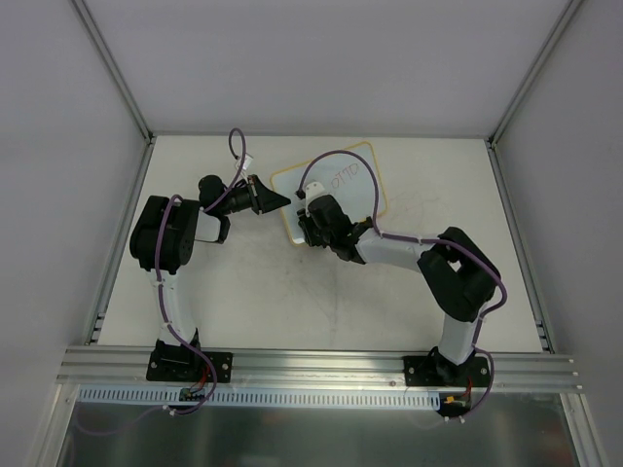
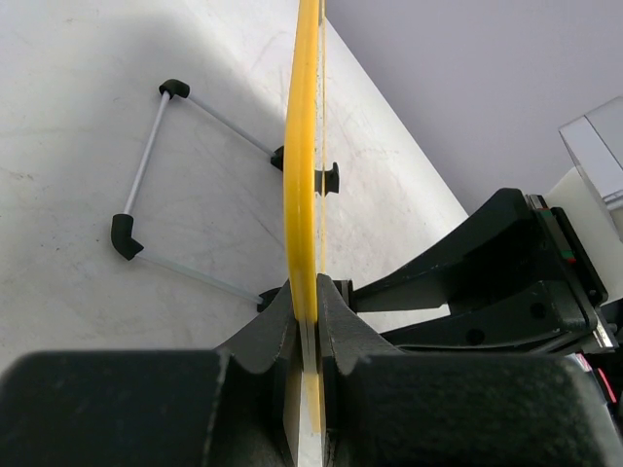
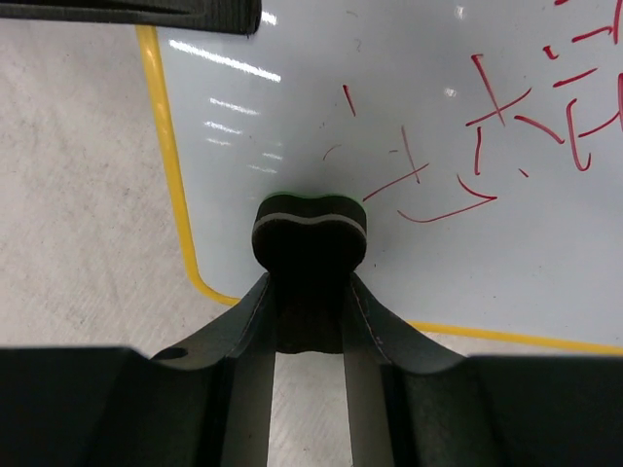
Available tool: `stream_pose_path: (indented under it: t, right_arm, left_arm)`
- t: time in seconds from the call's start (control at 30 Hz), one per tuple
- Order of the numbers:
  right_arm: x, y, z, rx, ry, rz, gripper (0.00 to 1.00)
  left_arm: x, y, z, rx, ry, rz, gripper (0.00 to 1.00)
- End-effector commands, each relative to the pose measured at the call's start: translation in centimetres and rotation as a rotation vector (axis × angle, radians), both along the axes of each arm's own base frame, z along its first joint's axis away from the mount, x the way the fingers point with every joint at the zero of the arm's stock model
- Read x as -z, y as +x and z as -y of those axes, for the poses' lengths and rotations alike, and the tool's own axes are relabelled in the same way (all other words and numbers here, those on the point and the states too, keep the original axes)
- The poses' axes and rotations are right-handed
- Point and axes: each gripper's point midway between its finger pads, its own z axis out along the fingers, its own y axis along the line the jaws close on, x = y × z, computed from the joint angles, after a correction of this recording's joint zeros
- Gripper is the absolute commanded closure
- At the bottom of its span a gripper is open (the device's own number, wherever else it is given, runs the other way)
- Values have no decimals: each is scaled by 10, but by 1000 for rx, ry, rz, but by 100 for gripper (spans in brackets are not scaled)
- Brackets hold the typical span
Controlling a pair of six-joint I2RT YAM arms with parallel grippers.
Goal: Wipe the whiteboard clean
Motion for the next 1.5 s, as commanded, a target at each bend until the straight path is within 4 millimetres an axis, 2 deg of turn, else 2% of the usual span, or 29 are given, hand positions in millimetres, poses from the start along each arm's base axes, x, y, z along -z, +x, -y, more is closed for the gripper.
stream_pose_path:
  t: [0.0, 0.17, 0.27, 0.3, 0.33, 0.4, 0.43, 0.5, 0.53, 0.93, 1.1, 1.23, 1.37, 1.47]
  right_arm:
    - [17, -11, 14, 50, -15, -64, 100]
    - [4, 2, 13, 70, -7, -34, 100]
    - [-12, 17, 7, 73, 0, -9, 99]
    - [-7, 18, 8, 71, -23, -28, 100]
    - [-20, 28, 0, 71, -6, -8, 100]
    - [-21, 35, -1, 70, -17, -9, 100]
    - [-33, 42, -6, 72, -1, 10, 100]
    - [-40, 51, -6, 79, 0, 18, 100]
    - [-50, 60, -10, 81, 14, 39, 100]
    - [-86, 97, -13, 104, 25, 85, 100]
    - [-84, 103, -11, 114, 13, 92, 100]
    - [-73, 96, -6, 111, -6, 71, 100]
    - [-41, 77, 9, 120, -47, 3, 100]
    - [-34, 67, 15, 132, -19, -12, 100]
  left_arm:
    - [-33, 11, 0, 0, 13, 342, 100]
    - [-33, 11, 1, 10, 11, 337, 100]
    - [-33, 10, 1, 13, 11, 335, 100]
    - [-33, 10, 1, 13, 12, 337, 100]
    - [-32, 10, 1, 14, 12, 337, 100]
    - [-32, 9, 1, 17, 12, 337, 100]
    - [-33, 9, 1, 16, 12, 340, 100]
    - [-32, 9, 1, 17, 13, 337, 100]
    - [-32, 8, 2, 19, 13, 340, 100]
    - [-32, 7, 4, 25, 16, 350, 100]
    - [-33, 6, 5, 28, 17, 353, 100]
    - [-33, 6, 5, 30, 17, 353, 100]
    - [-33, 7, 5, 27, 17, 351, 100]
    - [-33, 8, 5, 25, 16, 353, 100]
